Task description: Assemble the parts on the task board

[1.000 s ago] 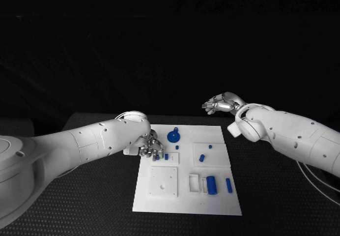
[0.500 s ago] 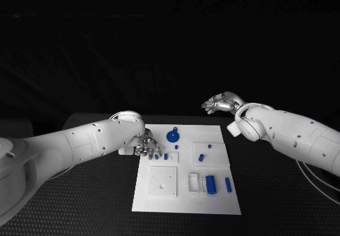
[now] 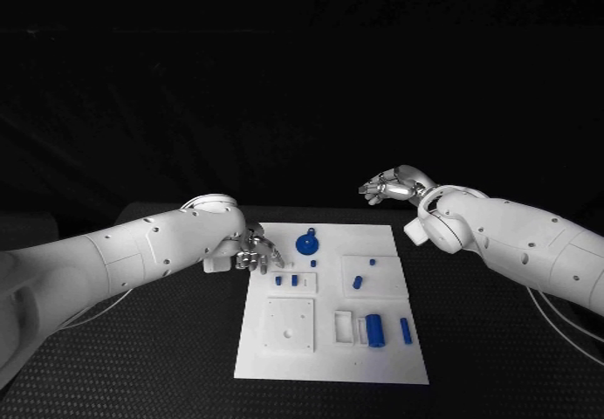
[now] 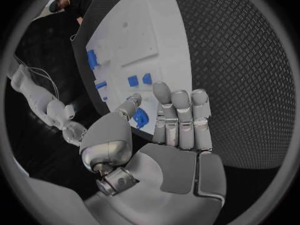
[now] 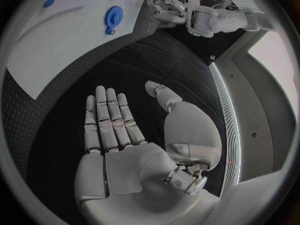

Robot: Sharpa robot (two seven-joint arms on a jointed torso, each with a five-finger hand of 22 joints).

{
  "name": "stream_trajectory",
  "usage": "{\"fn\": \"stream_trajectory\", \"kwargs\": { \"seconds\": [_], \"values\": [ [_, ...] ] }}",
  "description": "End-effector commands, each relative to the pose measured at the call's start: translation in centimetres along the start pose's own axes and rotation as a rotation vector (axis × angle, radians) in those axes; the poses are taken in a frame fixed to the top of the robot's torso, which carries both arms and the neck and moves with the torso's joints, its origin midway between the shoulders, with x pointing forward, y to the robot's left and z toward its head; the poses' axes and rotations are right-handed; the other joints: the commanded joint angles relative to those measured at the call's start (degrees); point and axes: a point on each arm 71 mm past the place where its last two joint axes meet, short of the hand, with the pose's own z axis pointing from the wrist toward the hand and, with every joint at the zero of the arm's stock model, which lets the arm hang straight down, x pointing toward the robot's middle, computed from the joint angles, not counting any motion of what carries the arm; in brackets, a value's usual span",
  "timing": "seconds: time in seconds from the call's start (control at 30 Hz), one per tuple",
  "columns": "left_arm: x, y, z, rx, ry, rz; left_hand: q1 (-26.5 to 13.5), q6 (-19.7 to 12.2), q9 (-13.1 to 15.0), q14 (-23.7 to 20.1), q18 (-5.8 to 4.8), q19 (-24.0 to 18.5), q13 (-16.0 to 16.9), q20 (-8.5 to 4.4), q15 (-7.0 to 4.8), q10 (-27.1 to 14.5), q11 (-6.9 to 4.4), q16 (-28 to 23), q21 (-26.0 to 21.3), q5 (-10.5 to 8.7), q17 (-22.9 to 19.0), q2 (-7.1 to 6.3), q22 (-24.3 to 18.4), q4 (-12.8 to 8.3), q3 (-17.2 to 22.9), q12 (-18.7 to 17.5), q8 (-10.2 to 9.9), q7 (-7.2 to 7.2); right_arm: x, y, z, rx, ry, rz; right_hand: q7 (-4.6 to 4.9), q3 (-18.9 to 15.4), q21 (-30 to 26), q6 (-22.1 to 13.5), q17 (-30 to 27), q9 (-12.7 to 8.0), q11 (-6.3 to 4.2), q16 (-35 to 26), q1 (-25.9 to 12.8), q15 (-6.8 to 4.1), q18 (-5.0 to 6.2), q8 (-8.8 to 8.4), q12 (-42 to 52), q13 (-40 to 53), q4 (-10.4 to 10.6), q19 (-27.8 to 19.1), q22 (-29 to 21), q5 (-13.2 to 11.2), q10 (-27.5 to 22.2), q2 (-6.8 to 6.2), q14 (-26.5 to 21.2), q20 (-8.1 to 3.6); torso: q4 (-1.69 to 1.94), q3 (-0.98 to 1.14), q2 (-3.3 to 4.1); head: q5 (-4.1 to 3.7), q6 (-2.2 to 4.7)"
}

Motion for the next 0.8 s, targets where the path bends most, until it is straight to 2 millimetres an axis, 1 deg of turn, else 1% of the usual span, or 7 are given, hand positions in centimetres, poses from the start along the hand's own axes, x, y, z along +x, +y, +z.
{"fn": "stream_trajectory", "kwargs": {
  "seconds": [0.03, 0.17, 0.3, 0.4, 0.53, 0.7, 0.8],
  "values": [
    [-1.6, -0.8, -1.1, 0.117, -0.145, -0.146, 1.8, -2.2, -0.7, -1.1, -0.01, -0.8, -0.6, -4.2, 0.18, -1.1, 0.8, -1.3, -0.9, 0.15, -0.7, 0.09, 0.3, -1.2, 0.5, -1.4, -1.4, 0.79, -0.1, -0.1, -0.1, -0.004, 0.007, -0.001, 1.28, 0.1, -0.3, -0.5, 0.1, -0.1, 0.17, -0.3, 0.1, 0.07, 0.89, 0.21, -0.2, -0.1, -0.4, 0.2, 0.1, 0.2, 0.1, 0.48, 0.1, 0.33, 0.11, 0.1, -0.04, -0.36, 0.27],
    [-2.5, -1.3, -2.7, 0.205, -0.209, -0.201, 6.2, -5.0, -2.1, -5.1, -1.18, -4.2, -3.2, -2.82, 2.42, -5.5, 2.78, -6.6, -4.7, 4.01, -3.1, -0.37, -1.2, -3.6, 2.4, -6.7, -3.4, 2.61, -0.2, -0.2, -0.1, -0.001, 0.004, -0.001, 1.27, 0.1, -0.3, -0.4, 0.1, -0.1, 0.17, -0.3, 0.1, 0.07, 0.89, 0.22, -0.2, -0.1, -0.4, 0.2, 0.1, 0.2, 0.1, 0.47, 0.1, 0.33, 0.05, 0.05, -0.04, -0.52, 0.48],
    [-2.9, -2.3, -3.9, 0.344, -0.302, -0.222, 13.7, -7.1, -4.3, -9.5, -2.21, -8.1, -6.7, 0.34, 5.91, -10.3, 5.19, -13.0, -9.5, 7.97, -5.6, -0.64, -3.0, -7.5, 3.8, -14.0, -5.2, 4.78, -0.4, -0.3, -0.1, 0.002, 0.0, -0.003, 1.27, 0.1, -0.4, -0.4, 0.1, -0.1, 0.17, -0.3, 0.1, 0.07, 0.9, 0.22, -0.2, -0.1, -0.4, 0.2, 0.1, 0.2, 0.2, 0.48, 0.1, 0.33, 0.07, 0.0, -0.03, -0.64, 0.75],
    [-3.3, -3.3, -4.6, 0.466, -0.407, -0.203, 22.3, -7.9, -6.4, -9.0, -1.84, -7.8, -9.6, 1.24, 6.58, -13.4, 7.39, -14.0, -10.3, 10.83, -5.5, -1.09, -2.9, -9.0, 4.2, -19.5, -6.2, 5.66, -0.5, -0.4, -0.1, 0.004, -0.003, -0.004, 1.27, 0.1, -0.4, -0.4, 0.1, -0.1, 0.17, -0.3, 0.1, 0.07, 0.9, 0.23, -0.2, -0.1, -0.4, 0.2, 0.1, 0.2, 0.2, 0.49, 0.1, 0.33, 0.05, -0.02, -0.03, -0.75, 0.94],
    [-2.8, -4.4, -5.6, 0.657, -0.606, -0.072, 29.1, -8.2, -8.4, -8.3, -1.8, -7.1, -12.0, 1.26, 6.54, -14.3, 8.85, -14.3, -11.0, 10.31, -4.8, -2.37, -2.6, -9.1, 4.2, -24.4, -6.6, 5.36, -0.5, -0.4, -0.1, 0.004, -0.002, -0.004, 1.27, 0.1, -0.4, -0.4, 0.1, -0.1, 0.17, -0.3, 0.1, 0.06, 0.9, 0.23, -0.2, -0.1, -0.4, 0.2, 0.1, 0.2, 0.2, 0.5, 0.1, 0.33, 0.03, -0.13, 0.03, -0.9, 1.22],
    [-1.2, -4.8, -5.1, 0.743, -0.666, 0.028, 32.2, -8.3, -10.2, -6.2, -1.36, -5.0, -13.9, 0.94, 6.33, -14.3, 9.32, -13.9, -10.7, 9.23, -3.9, -3.12, -2.0, -9.2, 3.8, -28.8, -6.8, 5.16, -0.4, -0.4, -0.1, 0.003, -0.002, -0.004, 1.27, 0.1, -0.4, -0.4, 0.1, -0.1, 0.16, -0.3, 0.1, 0.06, 0.91, 0.23, -0.2, -0.1, -0.4, 0.3, 0.1, 0.2, 0.2, 0.52, 0.1, 0.33, 0.07, -0.09, 0.02, -0.88, 1.44],
    [0.0, -5.2, -4.2, 0.743, -0.659, 0.089, 32.3, -8.5, -11.6, -4.6, -0.92, -3.5, -14.8, 0.77, 6.16, -13.7, 9.15, -13.6, -10.5, 5.12, -3.2, -3.62, -1.6, -9.0, 3.3, -31.3, -7.4, 4.8, -0.4, -0.4, 0.0, 0.003, 0.0, -0.003, 1.27, 0.1, -0.4, -0.4, 0.1, -0.1, 0.16, -0.3, 0.1, 0.06, 0.91, 0.24, -0.2, -0.1, -0.4, 0.3, 0.1, 0.2, 0.2, 0.53, 0.1, 0.34, 0.01, -0.13, 0.03, -0.82, 1.46]
  ]
}}
